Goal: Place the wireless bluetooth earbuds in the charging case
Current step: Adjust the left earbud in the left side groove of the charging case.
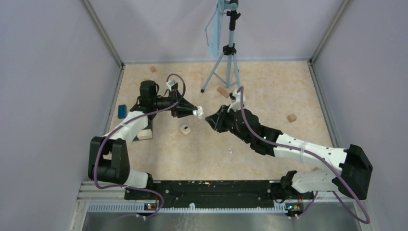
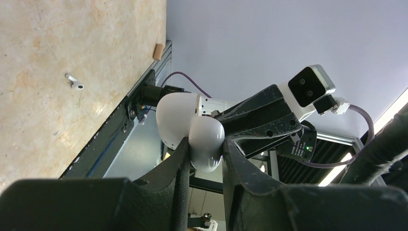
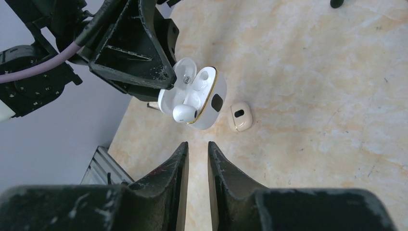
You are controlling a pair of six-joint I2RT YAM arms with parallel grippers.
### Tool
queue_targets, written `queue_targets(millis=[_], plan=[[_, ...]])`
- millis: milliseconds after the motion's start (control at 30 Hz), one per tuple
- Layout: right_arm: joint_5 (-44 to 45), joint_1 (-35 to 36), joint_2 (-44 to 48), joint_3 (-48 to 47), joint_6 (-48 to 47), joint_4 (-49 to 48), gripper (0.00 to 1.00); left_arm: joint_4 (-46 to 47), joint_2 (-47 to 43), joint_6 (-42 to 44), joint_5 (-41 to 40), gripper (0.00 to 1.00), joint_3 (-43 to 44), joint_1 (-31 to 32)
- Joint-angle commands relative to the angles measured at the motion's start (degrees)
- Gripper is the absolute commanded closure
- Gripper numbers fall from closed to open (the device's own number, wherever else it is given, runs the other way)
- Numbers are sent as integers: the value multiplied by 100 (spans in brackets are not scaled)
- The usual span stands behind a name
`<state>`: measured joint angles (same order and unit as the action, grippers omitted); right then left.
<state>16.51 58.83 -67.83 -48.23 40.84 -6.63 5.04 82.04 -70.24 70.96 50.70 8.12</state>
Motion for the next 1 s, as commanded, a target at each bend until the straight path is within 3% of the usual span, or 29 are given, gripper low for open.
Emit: queue_targets(millis=[0,467,800,967], plan=[[-245,-54,-157,-327,49,-35,81,23,2,199,146,100,130,-21],[-365,-117,-277,-436,-38,-189,82,10,30,225,156,100,125,-21],[-267,-114,-213,-649,399,322,57,14,54,212,120,100,126,-21],[-173,-115,-319,-892,546,640,57,6,48,217,111,100,101,-21]])
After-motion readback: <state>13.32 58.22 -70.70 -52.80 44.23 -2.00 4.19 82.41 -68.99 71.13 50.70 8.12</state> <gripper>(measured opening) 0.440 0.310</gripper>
